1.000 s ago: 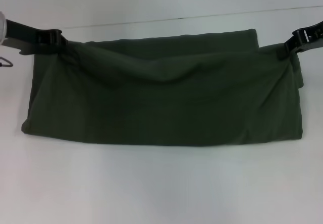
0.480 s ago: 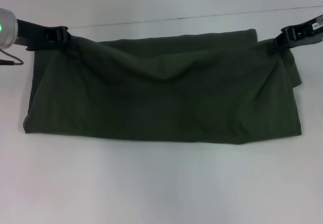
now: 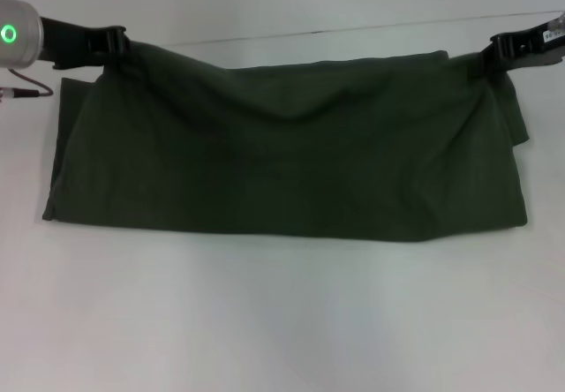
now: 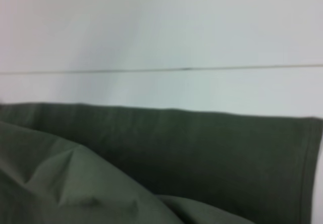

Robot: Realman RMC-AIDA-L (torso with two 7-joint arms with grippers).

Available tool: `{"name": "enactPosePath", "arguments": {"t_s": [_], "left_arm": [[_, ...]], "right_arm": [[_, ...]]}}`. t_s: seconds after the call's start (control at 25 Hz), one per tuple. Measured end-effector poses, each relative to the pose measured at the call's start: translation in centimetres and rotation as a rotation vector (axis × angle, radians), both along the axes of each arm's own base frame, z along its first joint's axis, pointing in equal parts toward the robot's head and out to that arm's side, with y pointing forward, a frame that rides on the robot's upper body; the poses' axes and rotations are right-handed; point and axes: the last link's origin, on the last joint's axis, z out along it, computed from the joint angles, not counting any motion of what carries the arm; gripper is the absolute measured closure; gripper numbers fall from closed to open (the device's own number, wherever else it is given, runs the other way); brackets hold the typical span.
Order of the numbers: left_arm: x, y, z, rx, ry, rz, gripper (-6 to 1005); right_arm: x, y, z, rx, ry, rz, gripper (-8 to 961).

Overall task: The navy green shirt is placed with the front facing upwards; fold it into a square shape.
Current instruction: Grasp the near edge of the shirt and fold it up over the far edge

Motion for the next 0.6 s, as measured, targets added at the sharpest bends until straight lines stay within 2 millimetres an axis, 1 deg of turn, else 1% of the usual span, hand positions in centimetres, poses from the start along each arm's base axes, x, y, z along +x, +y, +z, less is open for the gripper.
{"name": "enactPosePath", "arguments": {"t_s": [0.12, 0.28, 0.44, 0.6], "left_arm": [[0.3, 0.4, 0.3, 0.015, 0.000, -0.003, 918], [0.4, 0.8, 0.3, 0.048, 0.006, -0.003, 918], [0.4, 1.2, -0.5, 0.070, 0.028, -0.009, 918], [0.4, 1.6, -1.2, 0.093, 0.052, -0.014, 918]], "right_arm": [[0.1, 0.3, 0.3, 0.036, 0.002, 0.001, 905], [0.1, 0.9, 0.0, 0.082, 0.002, 0.005, 905], [-0.2, 1.5, -0.4, 0.121, 0.002, 0.016, 905], [-0.7, 2.0, -1.3, 0.156, 0.001, 0.036, 905]]}}
